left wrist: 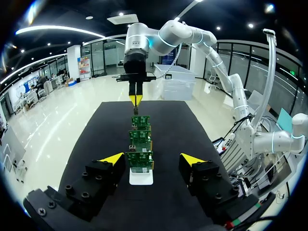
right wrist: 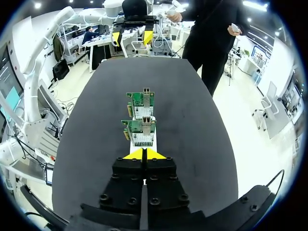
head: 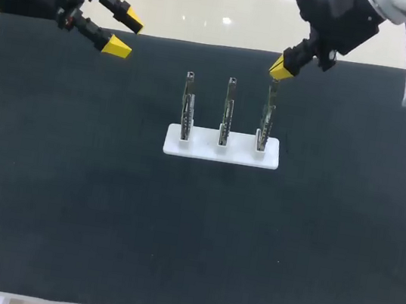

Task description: Pick up the optical module with the left hand, and insert it into the network port with the right hand.

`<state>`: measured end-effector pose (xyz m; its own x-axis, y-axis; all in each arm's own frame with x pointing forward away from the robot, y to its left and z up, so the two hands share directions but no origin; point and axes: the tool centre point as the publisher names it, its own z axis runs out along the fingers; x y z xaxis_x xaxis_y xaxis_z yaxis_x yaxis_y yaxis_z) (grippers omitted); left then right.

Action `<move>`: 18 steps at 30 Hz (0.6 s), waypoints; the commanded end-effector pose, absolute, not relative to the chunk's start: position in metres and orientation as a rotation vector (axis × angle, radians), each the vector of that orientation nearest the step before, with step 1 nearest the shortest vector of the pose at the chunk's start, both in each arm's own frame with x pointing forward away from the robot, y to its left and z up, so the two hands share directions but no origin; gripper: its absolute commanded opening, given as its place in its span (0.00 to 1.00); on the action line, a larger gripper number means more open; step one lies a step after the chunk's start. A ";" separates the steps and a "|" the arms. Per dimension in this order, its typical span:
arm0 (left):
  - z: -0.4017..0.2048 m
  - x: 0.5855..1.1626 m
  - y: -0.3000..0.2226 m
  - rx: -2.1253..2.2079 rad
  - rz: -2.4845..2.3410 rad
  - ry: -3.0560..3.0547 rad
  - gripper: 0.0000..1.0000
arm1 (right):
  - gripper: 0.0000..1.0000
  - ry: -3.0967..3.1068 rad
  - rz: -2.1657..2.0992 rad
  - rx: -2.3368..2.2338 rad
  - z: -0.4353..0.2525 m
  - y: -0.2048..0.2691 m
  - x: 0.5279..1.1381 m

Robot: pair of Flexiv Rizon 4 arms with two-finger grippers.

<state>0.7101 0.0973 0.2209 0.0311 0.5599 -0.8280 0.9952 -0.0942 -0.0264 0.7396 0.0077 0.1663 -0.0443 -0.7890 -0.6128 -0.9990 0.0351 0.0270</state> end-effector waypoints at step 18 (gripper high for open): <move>0.221 0.711 0.097 1.720 -0.938 1.587 1.00 | 0.00 1.872 0.663 -1.803 0.144 0.011 0.740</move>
